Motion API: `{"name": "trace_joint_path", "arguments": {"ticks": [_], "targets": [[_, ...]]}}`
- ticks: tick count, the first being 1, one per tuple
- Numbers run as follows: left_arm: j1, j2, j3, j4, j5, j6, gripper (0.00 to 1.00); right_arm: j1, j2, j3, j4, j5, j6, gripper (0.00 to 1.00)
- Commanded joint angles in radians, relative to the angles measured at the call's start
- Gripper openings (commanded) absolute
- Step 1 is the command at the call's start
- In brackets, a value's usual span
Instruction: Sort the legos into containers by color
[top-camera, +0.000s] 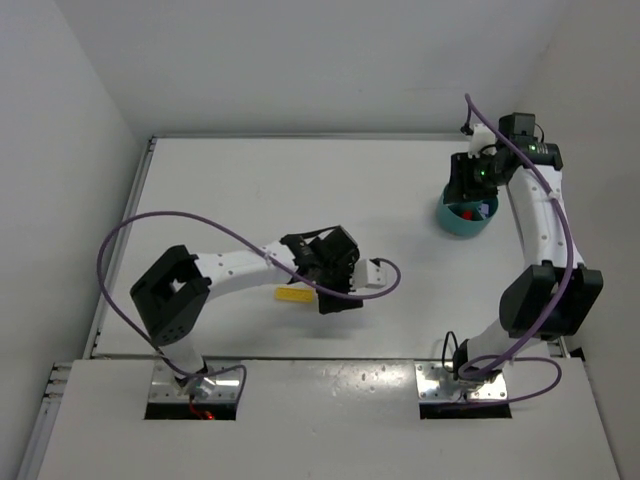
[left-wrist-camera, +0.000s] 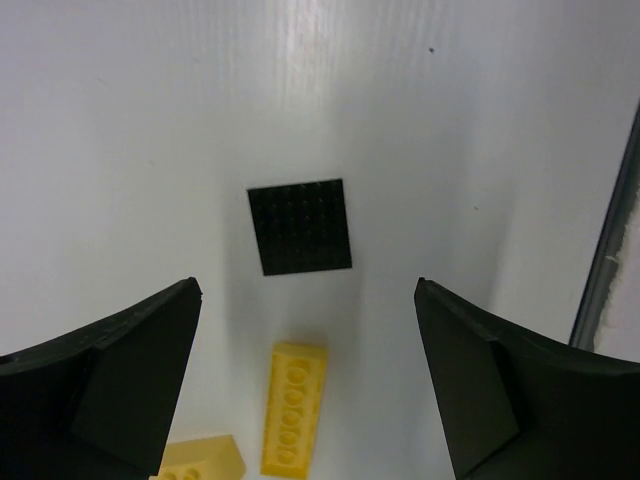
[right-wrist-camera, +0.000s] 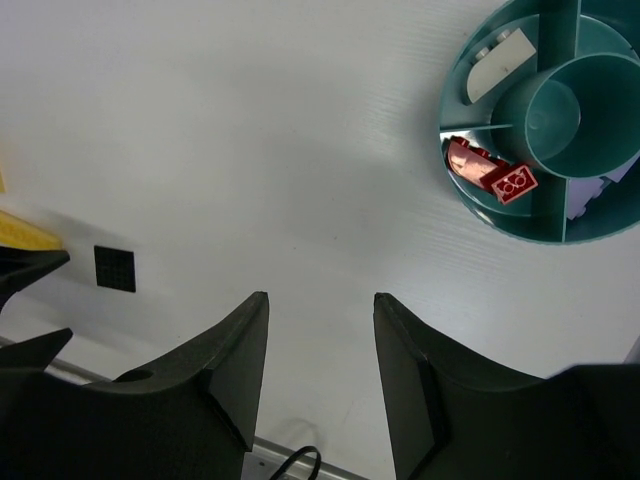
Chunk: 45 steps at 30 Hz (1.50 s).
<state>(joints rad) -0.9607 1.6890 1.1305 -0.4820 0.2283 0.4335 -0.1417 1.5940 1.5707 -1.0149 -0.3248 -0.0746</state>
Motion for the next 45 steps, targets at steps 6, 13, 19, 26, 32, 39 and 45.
{"name": "trace_joint_path", "arguments": {"ticks": [6,13,19,26,32,39,45], "targets": [[0.000,0.159,0.170,-0.150,-0.014,0.039,0.92,-0.013,-0.026,0.012,0.012,-0.014,0.009,0.48],[-0.009,0.218,0.227,-0.187,-0.064,0.039,0.92,-0.013,-0.017,0.012,0.012,-0.023,0.009,0.48],[-0.009,0.265,0.255,-0.199,-0.110,0.021,0.93,-0.013,-0.008,0.022,0.012,-0.023,0.009,0.48],[-0.009,0.296,0.264,-0.178,-0.132,-0.004,0.93,-0.013,-0.008,0.022,0.002,-0.033,0.009,0.48],[-0.009,0.305,0.255,-0.159,-0.129,-0.013,0.89,-0.013,0.011,0.031,0.002,-0.033,0.009,0.48],[-0.029,0.336,0.255,-0.159,-0.119,-0.013,0.73,-0.013,0.011,0.040,0.002,-0.033,0.009,0.48],[-0.065,0.377,0.244,-0.150,-0.141,-0.022,0.53,-0.013,0.020,0.031,0.002,-0.023,0.009,0.48]]}}
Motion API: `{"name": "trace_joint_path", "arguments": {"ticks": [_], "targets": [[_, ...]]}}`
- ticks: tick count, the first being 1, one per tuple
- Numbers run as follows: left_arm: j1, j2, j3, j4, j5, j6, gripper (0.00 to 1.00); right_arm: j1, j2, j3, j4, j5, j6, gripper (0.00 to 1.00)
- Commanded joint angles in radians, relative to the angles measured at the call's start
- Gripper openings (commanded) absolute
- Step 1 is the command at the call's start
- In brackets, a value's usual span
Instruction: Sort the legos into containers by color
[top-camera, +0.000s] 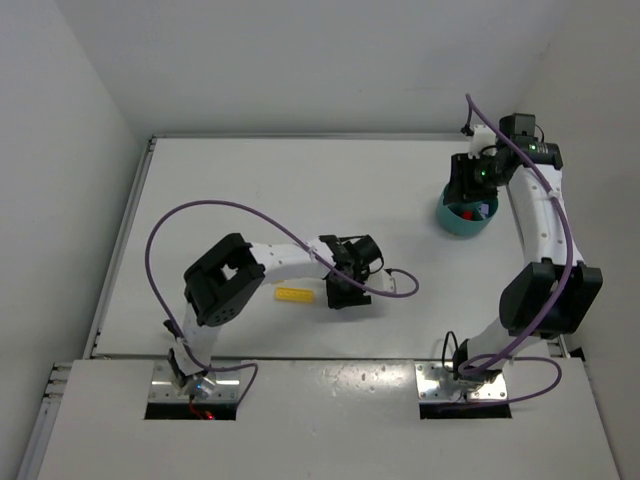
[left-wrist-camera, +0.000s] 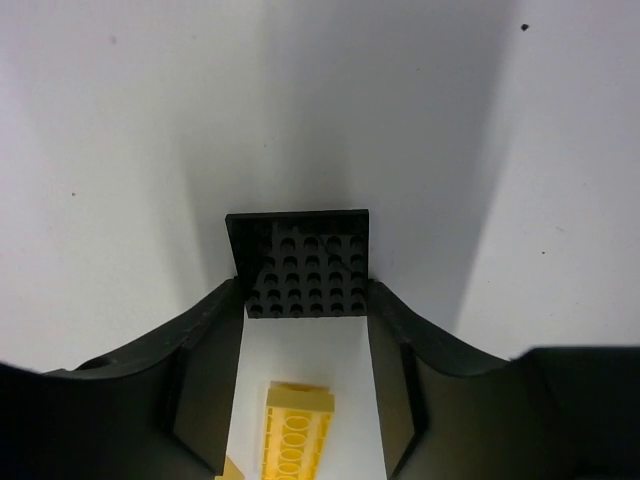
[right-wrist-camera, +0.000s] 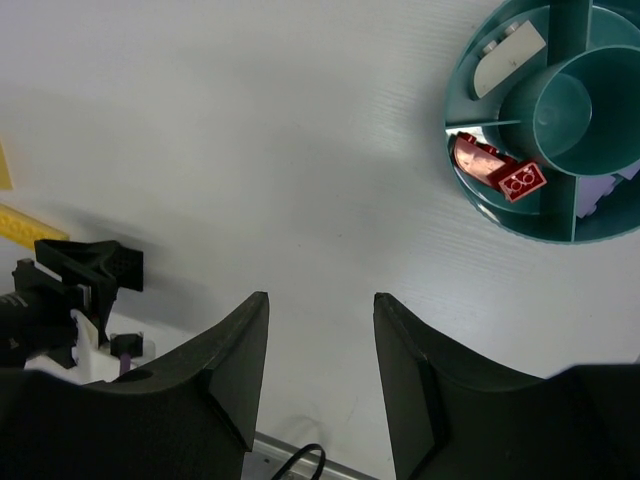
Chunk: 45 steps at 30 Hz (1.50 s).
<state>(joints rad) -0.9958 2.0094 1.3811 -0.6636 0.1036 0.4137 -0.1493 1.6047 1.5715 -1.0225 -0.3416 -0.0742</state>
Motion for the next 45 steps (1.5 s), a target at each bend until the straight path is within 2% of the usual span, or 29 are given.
{"name": "trace_joint_path", "arguments": {"ticks": [1,4,9,12,17,20,22,24,26,33,38,45], "targets": [[-0.040,0.071,-0.007,0.032,-0.016,-0.003,0.50,-0.006,0.009,0.030,0.010,-0.007,0.017,0.48],[-0.040,0.081,-0.016,0.032,-0.016,-0.012,0.37,-0.006,0.009,0.030,0.010,-0.007,0.017,0.48],[-0.040,0.043,-0.043,0.085,-0.016,-0.032,0.30,-0.006,-0.012,-0.001,0.010,-0.007,0.030,0.48],[-0.040,-0.059,-0.088,0.149,-0.016,-0.042,0.28,-0.006,-0.041,-0.031,0.030,-0.051,0.039,0.48],[0.048,-0.271,-0.177,0.235,0.053,-0.061,0.24,-0.015,-0.124,-0.157,0.105,-0.187,0.109,0.48],[0.089,-0.420,-0.220,0.283,0.103,-0.073,0.23,-0.015,-0.160,-0.232,0.127,-0.298,0.138,0.57],[0.103,-0.499,-0.220,0.294,0.146,-0.084,0.23,-0.024,-0.172,-0.260,0.127,-0.442,0.148,0.65],[0.123,-0.535,-0.208,0.294,0.175,-0.108,0.23,-0.024,-0.183,-0.300,0.145,-0.579,0.178,0.69],[0.134,-0.558,-0.176,0.303,0.215,-0.124,0.23,-0.003,-0.183,-0.318,0.160,-0.611,0.189,0.72],[0.152,-0.489,-0.047,0.280,0.284,-0.179,0.23,0.008,-0.161,-0.298,0.179,-0.740,0.234,0.67],[0.152,-0.430,0.001,0.280,0.294,-0.210,0.23,0.062,-0.121,-0.255,0.144,-0.740,0.202,0.61],[0.152,-0.387,0.044,0.280,0.285,-0.210,0.23,0.162,-0.112,-0.277,0.121,-0.674,0.172,0.61]]}}
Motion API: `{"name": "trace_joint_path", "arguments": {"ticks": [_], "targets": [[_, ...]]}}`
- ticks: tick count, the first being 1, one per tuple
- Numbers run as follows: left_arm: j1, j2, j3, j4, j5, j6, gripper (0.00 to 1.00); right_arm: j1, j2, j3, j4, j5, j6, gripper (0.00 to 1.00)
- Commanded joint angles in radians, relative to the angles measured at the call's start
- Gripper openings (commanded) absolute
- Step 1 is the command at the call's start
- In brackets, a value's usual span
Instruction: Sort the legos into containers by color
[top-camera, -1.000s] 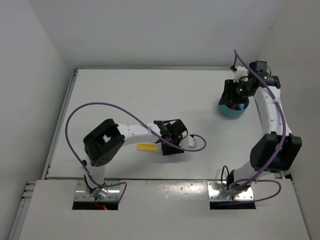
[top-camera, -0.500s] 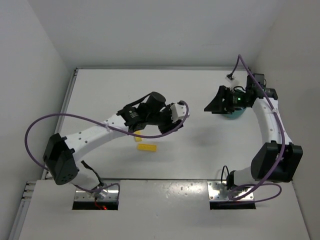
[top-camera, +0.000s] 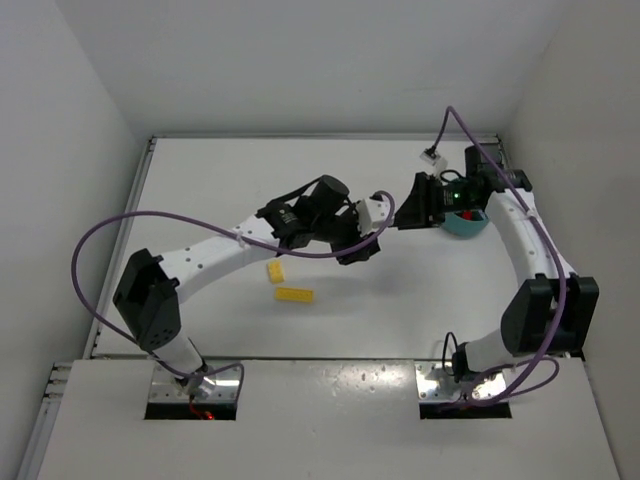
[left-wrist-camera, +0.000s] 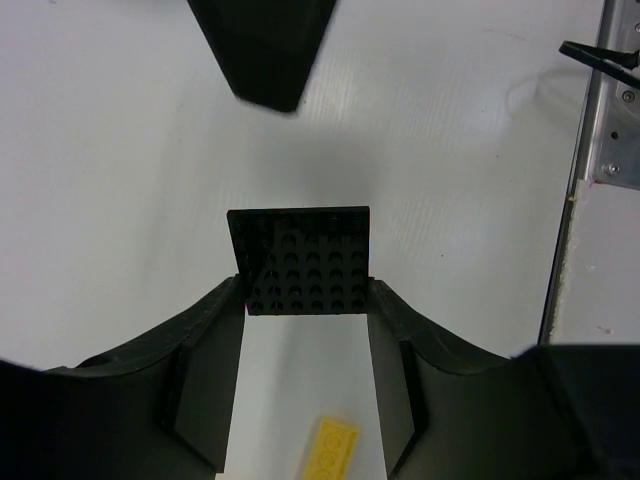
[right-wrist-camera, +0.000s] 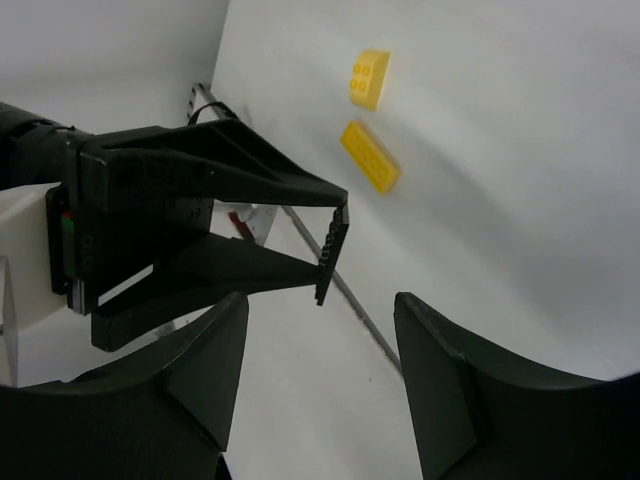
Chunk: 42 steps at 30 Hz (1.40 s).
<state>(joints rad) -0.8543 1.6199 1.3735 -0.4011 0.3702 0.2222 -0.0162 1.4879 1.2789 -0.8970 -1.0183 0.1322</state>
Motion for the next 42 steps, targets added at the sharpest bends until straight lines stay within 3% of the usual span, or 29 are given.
{"name": "trace_joint_path", "arguments": {"ticks": [1,10,15,29,34,37,38,42], "targets": [[0.011,0.003,0.064,0.018,0.004,-0.018,0.23,0.048,0.015,0.016,-0.005,0.012,-0.034,0.61],[0.011,0.024,0.105,0.018,-0.014,-0.029,0.23,0.116,0.055,0.007,-0.005,0.043,-0.043,0.60],[0.011,0.035,0.114,0.008,-0.014,-0.029,0.23,0.139,0.064,0.017,-0.005,0.043,-0.052,0.46],[0.011,0.035,0.114,0.008,-0.005,-0.029,0.23,0.157,0.083,0.037,0.004,0.073,-0.062,0.24],[0.011,0.035,0.105,0.008,0.015,-0.029,0.23,0.157,0.083,0.056,0.013,0.098,-0.071,0.10],[0.011,0.026,0.095,-0.001,0.035,-0.011,0.32,0.157,0.083,0.082,0.013,0.147,-0.080,0.03],[0.011,0.026,0.085,-0.001,0.035,-0.011,0.46,0.157,0.083,0.098,0.013,0.179,-0.080,0.03],[0.011,-0.005,0.076,-0.001,0.021,-0.001,0.74,0.138,0.083,0.163,0.013,0.283,-0.089,0.02]]}}
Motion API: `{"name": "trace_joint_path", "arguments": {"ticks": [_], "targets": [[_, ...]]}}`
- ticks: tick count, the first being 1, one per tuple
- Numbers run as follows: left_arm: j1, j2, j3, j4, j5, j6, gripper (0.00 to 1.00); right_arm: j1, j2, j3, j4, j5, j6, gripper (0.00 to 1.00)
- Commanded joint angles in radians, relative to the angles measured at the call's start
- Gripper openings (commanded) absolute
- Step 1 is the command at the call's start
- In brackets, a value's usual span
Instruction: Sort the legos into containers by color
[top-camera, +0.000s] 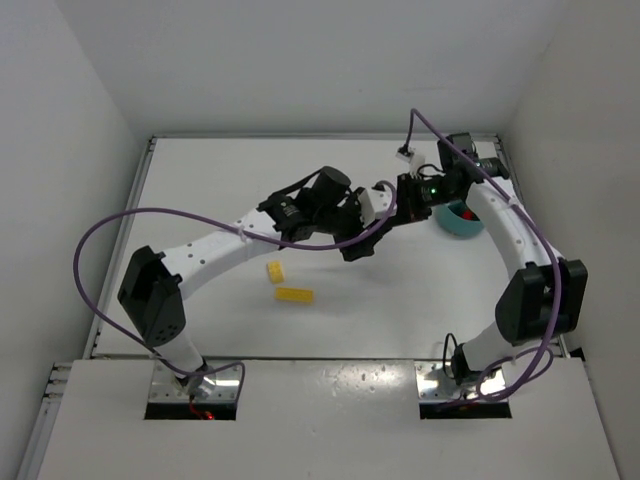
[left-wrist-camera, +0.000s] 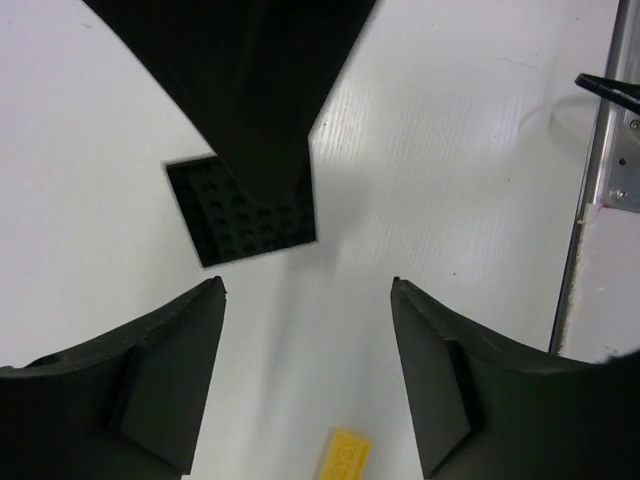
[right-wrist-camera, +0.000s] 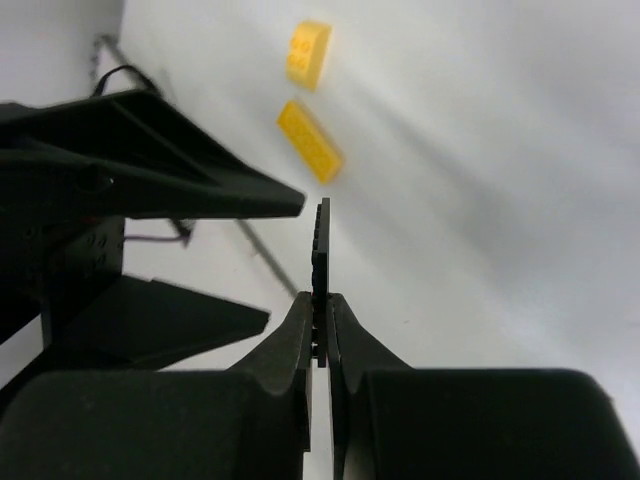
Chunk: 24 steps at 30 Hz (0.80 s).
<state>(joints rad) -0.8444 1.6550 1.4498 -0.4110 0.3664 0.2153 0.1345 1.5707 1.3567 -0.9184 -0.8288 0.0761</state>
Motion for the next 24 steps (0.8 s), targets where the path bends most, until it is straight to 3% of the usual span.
{"name": "trace_joint_path", "arguments": {"ticks": [1,7,10,15,21,24], "targets": [[0.001,-0.040,-0.009,0.009,0.014,0.006,0.75,-0.013,0.000,0.102,0.035,0.126,-0.044,0.02],[0.050,-0.107,-0.055,0.037,0.014,-0.004,0.79,-0.032,-0.003,0.165,0.121,0.500,-0.085,0.00],[0.090,-0.135,-0.068,0.046,0.061,-0.004,0.80,-0.073,0.059,0.255,0.116,0.601,-0.157,0.00],[0.169,-0.153,-0.109,0.046,0.147,0.005,0.84,-0.199,0.215,0.508,0.021,0.612,-0.278,0.00],[0.219,-0.162,-0.129,0.023,0.227,0.027,0.87,-0.320,0.524,1.047,-0.258,0.547,-0.537,0.00],[0.241,-0.162,-0.138,0.014,0.255,0.038,0.87,-0.366,0.591,1.124,-0.284,0.570,-0.634,0.00]]}}
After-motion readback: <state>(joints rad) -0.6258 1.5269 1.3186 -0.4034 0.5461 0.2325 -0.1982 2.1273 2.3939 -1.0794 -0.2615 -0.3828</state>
